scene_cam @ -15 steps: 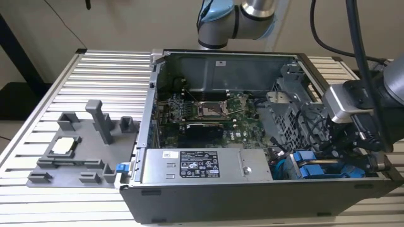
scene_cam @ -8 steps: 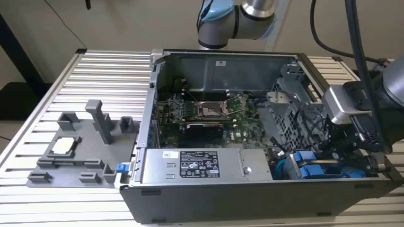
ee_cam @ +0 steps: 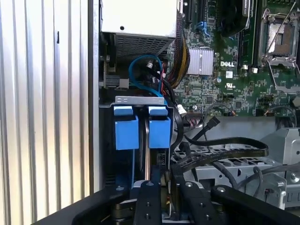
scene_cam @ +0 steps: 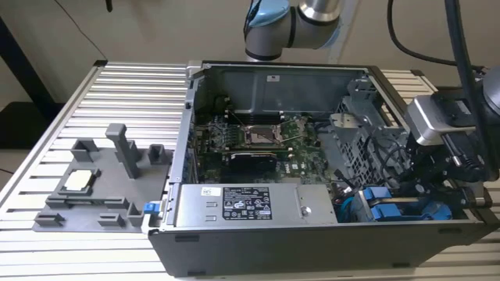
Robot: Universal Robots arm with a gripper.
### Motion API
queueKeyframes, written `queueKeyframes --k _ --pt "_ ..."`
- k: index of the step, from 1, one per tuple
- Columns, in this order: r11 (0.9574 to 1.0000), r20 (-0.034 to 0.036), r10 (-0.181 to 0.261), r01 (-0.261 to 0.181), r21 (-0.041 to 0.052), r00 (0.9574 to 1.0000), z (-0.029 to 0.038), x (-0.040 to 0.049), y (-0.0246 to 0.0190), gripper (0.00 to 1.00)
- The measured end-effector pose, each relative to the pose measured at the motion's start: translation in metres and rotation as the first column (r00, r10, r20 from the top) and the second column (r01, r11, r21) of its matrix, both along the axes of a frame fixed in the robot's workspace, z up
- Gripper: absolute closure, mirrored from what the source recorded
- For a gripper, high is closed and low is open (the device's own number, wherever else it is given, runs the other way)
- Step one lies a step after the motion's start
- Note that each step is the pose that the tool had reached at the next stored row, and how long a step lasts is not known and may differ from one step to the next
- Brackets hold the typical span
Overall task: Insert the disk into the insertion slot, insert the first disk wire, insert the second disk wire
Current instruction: 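Insert the second disk wire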
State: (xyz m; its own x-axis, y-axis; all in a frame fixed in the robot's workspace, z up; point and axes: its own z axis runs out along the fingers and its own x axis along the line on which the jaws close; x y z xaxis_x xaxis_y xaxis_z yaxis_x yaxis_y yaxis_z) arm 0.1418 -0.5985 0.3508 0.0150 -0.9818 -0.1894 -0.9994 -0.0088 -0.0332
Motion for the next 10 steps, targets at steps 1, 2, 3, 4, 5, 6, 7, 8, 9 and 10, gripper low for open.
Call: queueKeyframes --k 1,2,3,4,5,6,7,8,9,10 --pt "1.0000 0.0000 0.000 0.000 -0.0002 1.0000 0.0045 0.0000 0.0000 0.76" --pt "1.0000 0.0000 0.000 0.000 -0.0001 1.0000 0.0091 0.0000 0.0000 0.76" --pt "1.0000 0.0000 0.000 0.000 -0.0001 1.0000 0.0138 0.0001 0.0000 0.76" --pt "1.0000 0.0000 0.000 0.000 -0.0001 1.0000 0.0180 0.0001 0.0000 0.76" --pt "1.0000 0.0000 0.000 0.000 -0.0001 1.0000 0.0225 0.0001 0.0000 0.76" --pt "1.0000 0.0000 0.000 0.000 -0.0001 1.0000 0.0252 0.0001 0.0000 0.76" --pt "1.0000 0.0000 0.000 0.000 -0.0002 1.0000 0.0260 0.0001 0.0000 0.76" --pt "1.0000 0.0000 0.000 0.000 0.0000 1.0000 0.0260 0.0001 0.0000 0.76" --pt "1.0000 0.0000 0.000 0.000 0.0000 1.0000 0.0260 0.0001 0.0000 0.76" --pt "1.0000 0.0000 0.000 0.000 0.0000 1.0000 0.0260 0.0000 0.0000 0.76"
